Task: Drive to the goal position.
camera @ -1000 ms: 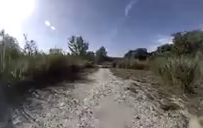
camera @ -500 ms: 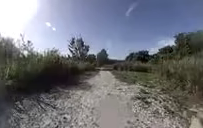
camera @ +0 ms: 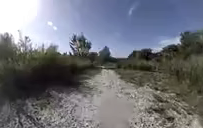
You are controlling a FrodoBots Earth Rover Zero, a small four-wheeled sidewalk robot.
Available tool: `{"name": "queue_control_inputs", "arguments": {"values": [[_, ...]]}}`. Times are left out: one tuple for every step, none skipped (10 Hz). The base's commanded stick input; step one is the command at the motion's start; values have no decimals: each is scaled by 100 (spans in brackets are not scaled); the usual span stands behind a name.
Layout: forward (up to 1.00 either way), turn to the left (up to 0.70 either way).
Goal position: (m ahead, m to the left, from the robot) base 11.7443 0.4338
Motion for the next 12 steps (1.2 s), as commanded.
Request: {"name": "queue_control_inputs", "arguments": {"values": [[85,0],[85,0],[85,0],[85,0],[85,0],[85,0],[85,0],[85,0],[85,0],[85,0],[85,0],[85,0]]}}
